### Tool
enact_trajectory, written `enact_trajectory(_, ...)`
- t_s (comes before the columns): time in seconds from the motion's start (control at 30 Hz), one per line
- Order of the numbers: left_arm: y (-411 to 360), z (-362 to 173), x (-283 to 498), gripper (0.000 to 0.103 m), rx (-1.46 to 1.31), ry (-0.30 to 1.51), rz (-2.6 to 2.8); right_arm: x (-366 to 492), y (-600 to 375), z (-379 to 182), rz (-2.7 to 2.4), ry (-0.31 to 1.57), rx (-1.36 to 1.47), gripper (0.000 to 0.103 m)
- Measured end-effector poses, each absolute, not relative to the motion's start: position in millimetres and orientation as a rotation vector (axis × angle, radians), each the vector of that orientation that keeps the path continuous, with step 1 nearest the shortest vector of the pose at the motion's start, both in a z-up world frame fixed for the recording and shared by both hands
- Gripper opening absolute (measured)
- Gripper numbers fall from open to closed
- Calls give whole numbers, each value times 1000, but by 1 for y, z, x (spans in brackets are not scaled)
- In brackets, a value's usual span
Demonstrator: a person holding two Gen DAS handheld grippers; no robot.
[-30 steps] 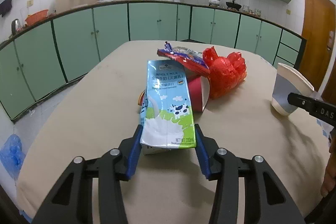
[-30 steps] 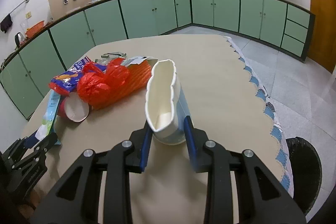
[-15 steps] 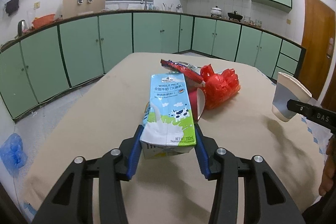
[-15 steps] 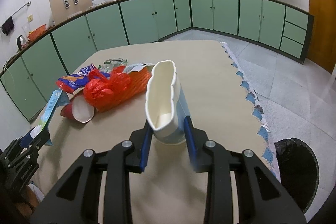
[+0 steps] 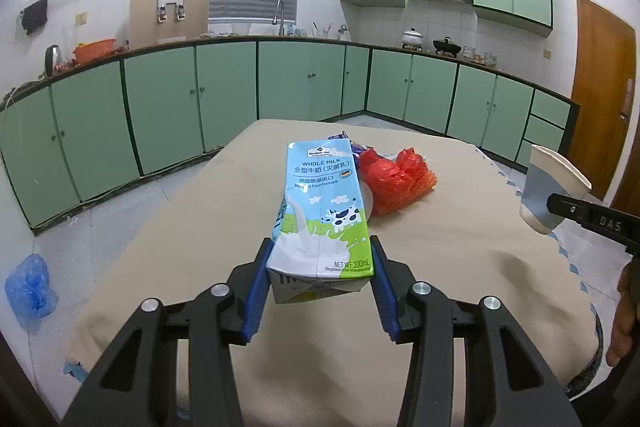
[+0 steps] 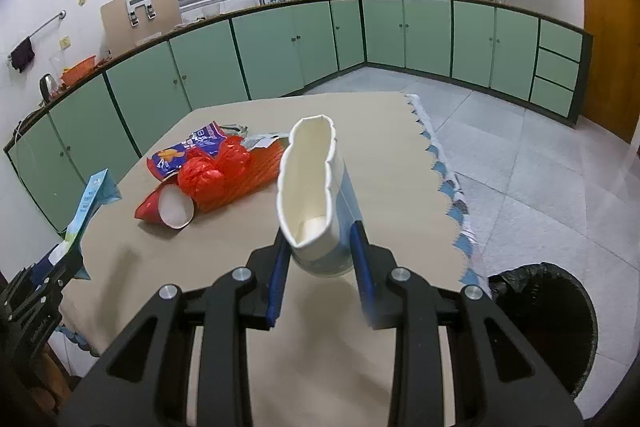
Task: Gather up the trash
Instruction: 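Carry the paper cup and blue milk carton over the trash bin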
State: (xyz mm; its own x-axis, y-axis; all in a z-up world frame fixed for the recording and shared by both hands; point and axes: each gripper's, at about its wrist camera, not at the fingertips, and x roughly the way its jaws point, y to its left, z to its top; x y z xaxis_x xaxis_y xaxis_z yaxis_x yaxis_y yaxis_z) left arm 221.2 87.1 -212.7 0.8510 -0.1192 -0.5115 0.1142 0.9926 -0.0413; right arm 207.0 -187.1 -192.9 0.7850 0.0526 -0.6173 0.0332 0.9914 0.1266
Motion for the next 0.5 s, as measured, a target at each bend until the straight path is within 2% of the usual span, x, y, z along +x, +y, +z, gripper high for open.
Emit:
enact_trajectory(0.2, 72, -201, 211, 46, 6, 523, -155, 182, -208, -184, -14, 652, 135, 29)
enact_trajectory(0.5, 6, -188, 196, 46, 54, 496, -284, 151, -256, -175, -89, 637, 157, 29)
